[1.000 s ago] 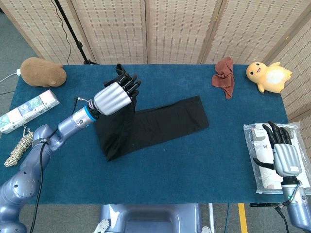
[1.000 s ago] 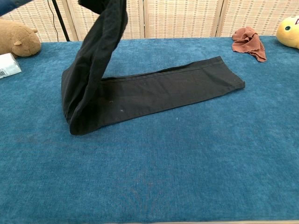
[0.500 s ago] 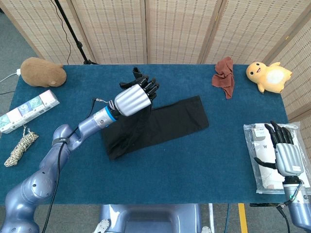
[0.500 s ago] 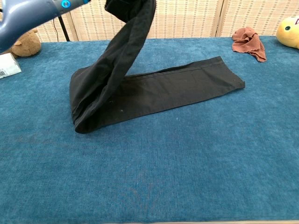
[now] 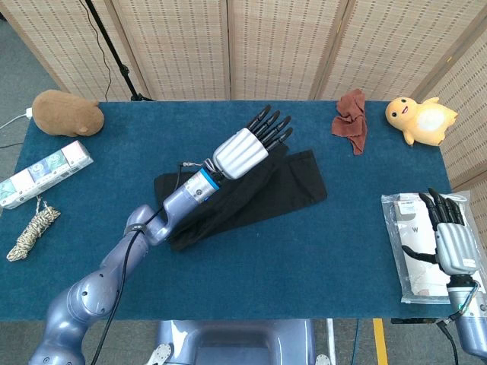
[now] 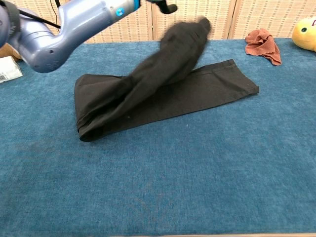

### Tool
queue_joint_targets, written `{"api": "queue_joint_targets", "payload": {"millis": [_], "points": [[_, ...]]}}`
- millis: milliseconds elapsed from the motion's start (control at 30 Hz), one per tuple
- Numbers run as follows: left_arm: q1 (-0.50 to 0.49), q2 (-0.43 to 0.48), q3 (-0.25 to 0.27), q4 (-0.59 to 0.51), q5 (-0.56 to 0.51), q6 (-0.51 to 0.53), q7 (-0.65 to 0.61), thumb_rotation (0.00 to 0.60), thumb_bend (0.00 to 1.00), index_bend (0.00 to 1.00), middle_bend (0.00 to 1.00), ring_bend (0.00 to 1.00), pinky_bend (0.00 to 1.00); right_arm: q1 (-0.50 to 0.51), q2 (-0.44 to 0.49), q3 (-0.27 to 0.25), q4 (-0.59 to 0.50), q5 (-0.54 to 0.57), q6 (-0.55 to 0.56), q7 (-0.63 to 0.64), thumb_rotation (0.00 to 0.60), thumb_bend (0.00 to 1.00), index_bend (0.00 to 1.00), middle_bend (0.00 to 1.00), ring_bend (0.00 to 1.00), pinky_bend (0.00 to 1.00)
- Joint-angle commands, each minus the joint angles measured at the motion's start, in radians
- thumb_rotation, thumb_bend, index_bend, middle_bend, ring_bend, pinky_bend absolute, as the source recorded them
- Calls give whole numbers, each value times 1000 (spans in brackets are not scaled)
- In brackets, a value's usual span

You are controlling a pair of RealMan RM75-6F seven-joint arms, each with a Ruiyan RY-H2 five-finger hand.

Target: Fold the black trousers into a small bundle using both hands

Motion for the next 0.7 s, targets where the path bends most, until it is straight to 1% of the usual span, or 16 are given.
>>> {"api": "queue_joint_targets", "payload": {"millis": [33,200,300,433,567,667,700], "points": [[-13,-8,-15,-21,-9,30,-7,600,233,0,0,0,62,0,1,0,-2,0,0,-2,600,0,0,0,0,0],[-11,-7,-22,-44,-9,76,-42,600,199,0,0,0,62,-1,1,-2,-4,0,-2,-3,600,0,0,0,0,0],[44,19,-11,-84,-5,135,-99,600,195,0,0,0,62,-2,2,-4,-8,-4,-1,-5,600,0,0,0,0,0],[133,79,31,-147,13,170,-142,600,195,0,0,0,62,-1,3,-6,-15,-7,0,-9,600,0,0,0,0,0],[239,160,89,-225,34,187,-187,600,195,0,0,0,62,-1,1,-10,-20,-15,2,-18,600,0,0,0,0,0],[286,207,120,-270,51,199,-218,600,195,0,0,0,62,0,0,-13,-24,-19,3,-26,600,0,0,0,0,0],[310,230,138,-289,61,205,-237,600,195,0,0,0,62,1,0,-13,-26,-20,2,-31,600,0,0,0,0,0]]}}
